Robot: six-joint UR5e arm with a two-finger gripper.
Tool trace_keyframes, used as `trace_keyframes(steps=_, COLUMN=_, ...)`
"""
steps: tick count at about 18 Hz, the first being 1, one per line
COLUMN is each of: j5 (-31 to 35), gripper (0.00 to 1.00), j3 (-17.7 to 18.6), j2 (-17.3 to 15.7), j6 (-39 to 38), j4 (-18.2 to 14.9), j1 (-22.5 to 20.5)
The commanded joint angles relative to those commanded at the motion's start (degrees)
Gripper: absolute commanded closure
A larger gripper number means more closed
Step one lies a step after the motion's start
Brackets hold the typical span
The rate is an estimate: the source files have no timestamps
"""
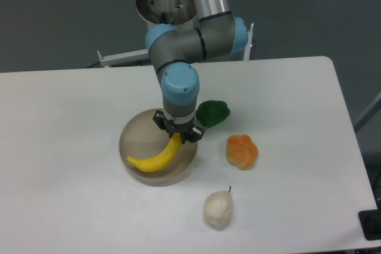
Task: Place bananas on a plate
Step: 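Set the banana down on the plate and open the gripper, then raise the open gripper and move it away from the plate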
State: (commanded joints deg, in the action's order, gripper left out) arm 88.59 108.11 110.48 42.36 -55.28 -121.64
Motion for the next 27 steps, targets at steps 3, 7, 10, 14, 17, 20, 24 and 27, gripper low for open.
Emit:
trace_keyframes(steps=3, j5=0.0, gripper=0.67, j3=-0.09, j2=0.26, j6=-0.18, j4=0.09, j1=0.09)
trace_keyframes(steps=7, j5=0.09, gripper=0.67, j3=-0.26, j2=0.61, j6=-0.18, j4=0.09, j1=0.26)
trace_keyframes(steps=10, j5=0.0, gripper=0.66, j3=-0.35, j2=0.79, j6=-0.18, j4=0.0, j1=0.26)
trace_keyframes(steps=14, j5=0.0, gripper=0.66, j3=-0.26, j2=1.05, j6=-0.09, j4=0.0, j1=0.35)
trace_keyframes(steps=17, j5=0.0, gripper=0.62, j3=-0.53, j2=1.14, j6=0.0, j4=0.0, j1=0.35)
trace_keyframes(steps=20, j5=0.0, gripper=0.51, j3=-0.53, j2=1.14, j6=0.17, j4=0.0, j1=0.35)
trace_keyframes(steps=24, j5=0.0, gripper=0.28, j3=-0.62, j2=0.88, j6=0.0, j4=0.09, j1=0.26)
trace_keyframes(steps=27, j5=0.0, gripper=0.18, j3=-0.79, j2=0.7, j6=0.26, j4=0.09, j1=0.26)
